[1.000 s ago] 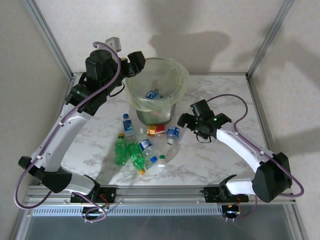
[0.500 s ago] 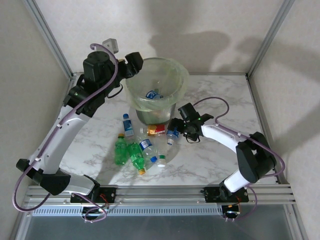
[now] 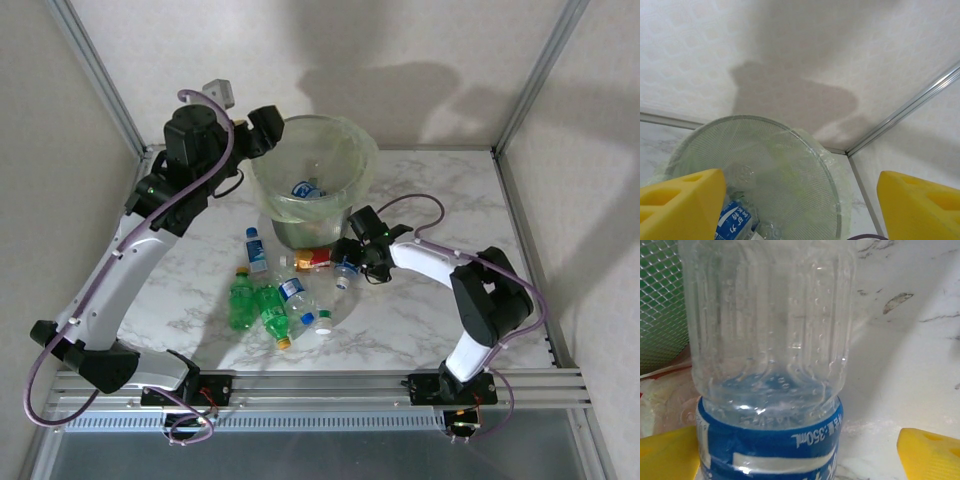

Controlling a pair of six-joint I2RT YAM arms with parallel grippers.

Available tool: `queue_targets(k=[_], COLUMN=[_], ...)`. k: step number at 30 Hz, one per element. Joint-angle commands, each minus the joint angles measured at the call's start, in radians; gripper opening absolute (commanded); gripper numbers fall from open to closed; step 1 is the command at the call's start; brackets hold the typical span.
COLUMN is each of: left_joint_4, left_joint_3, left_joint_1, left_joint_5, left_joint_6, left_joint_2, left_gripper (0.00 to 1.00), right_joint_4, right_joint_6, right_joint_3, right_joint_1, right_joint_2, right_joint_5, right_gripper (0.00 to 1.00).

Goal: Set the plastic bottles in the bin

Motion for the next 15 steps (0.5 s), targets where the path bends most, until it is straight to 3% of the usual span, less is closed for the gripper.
queue_targets(k=[1,15], left_joint_4=[0.032,0.036], left_joint_3=[-0.007,-0.032], left_joint_1=[0.013,0.019], left_joint_5=[0.023,0.028], left_joint_6=[-0.021,-0.027], left_joint_2=[-0.014,-0.022], left_gripper=[0.79,0.79], right_joint_4=[-0.015,-0.016], right_joint_6=[-0.009,-0.036], right_joint_3=[0.026,0.008], right_joint_1=[0.008,0.007], right_joint_2=[0.034,0.065], right_joint_5=[0.019,0.079], right_gripper=[0.97,0.71])
